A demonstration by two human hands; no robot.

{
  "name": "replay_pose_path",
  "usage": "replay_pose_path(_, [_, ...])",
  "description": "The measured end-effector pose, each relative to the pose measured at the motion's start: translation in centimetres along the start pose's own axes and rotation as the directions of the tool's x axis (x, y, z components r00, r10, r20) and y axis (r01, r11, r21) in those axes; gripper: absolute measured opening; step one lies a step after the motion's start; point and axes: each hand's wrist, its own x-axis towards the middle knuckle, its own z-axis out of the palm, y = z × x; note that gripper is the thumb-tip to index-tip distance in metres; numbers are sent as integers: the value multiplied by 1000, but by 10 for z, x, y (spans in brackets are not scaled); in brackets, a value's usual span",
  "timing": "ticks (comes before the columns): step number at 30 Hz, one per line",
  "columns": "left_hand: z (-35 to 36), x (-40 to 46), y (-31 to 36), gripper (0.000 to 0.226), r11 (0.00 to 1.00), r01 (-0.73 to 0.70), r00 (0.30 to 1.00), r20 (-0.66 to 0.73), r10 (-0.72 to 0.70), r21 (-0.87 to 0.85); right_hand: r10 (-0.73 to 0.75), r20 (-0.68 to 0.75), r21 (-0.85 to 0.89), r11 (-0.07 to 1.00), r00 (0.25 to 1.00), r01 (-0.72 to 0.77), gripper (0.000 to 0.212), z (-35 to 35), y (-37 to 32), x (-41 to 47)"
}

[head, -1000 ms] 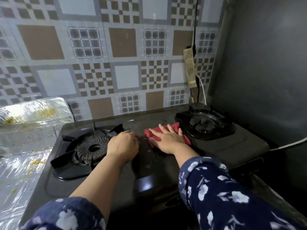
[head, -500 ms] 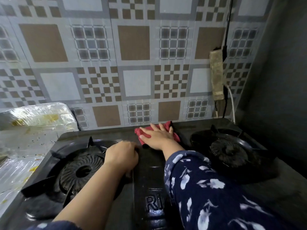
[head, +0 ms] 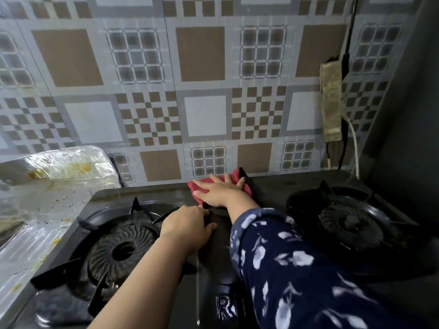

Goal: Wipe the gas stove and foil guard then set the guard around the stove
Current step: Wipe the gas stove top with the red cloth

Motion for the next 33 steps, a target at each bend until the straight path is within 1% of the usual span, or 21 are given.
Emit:
replay_pose_path(2, [-1,3,0,38,1000,29,999,17,-28,-3,-32,26,-24,999,999,32,58,-6,16,3])
replay_pose_path(5, [-7,13,9,37,997,78,997,8,-78,-26,-24,123,-99,994,992,37,63,-14,45,-2])
replay_pose_path(7, [-9,19,22,44,996,53,999,-6,-54,-72,48,188,-219,976,981,-5,70,-24,67,-8])
replay_pose_path(9, [-8,27,39,57,990,-22,1000,16,24,-141,162,232,-343,936,959,-75,79,-39,94,-12])
replay_pose_path(11, [-6,33,55,68,982,-71,996,40,79,-173,234,274,-388,915,933,-115,87,-54,123,-13])
replay_pose_path(14, [3,41,67,77,981,-97,985,122,118,-167,204,353,-294,951,913,-99,92,-63,153,-11])
replay_pose_path(16, [11,44,68,83,987,-97,974,192,121,-131,185,360,-258,962,914,-93,91,-64,169,-9])
replay_pose_path(20, [19,47,67,84,991,-102,966,227,119,-88,209,366,-267,957,907,-112,86,-73,204,-6])
replay_pose_path(23, [21,48,66,83,993,-104,966,231,116,-63,214,379,-226,965,900,-134,88,-79,231,-10])
replay_pose_path(26, [20,50,67,86,993,-108,961,251,117,-48,257,327,-218,957,910,-192,81,-80,260,-18])
replay_pose_path(29, [16,50,67,116,992,-113,950,286,122,-48,270,284,-139,961,920,-239,76,-77,285,-27])
replay_pose_path(30, [16,51,67,117,993,-113,950,289,120,-42,269,268,-104,963,925,-250,75,-74,291,-30])
replay_pose_path(32, [16,51,68,102,993,-108,952,284,116,-44,276,220,-15,960,936,-279,70,-68,302,-38])
replay_pose_path(33, [16,51,68,99,993,-107,953,280,115,-46,281,195,12,957,940,-289,67,-66,306,-43])
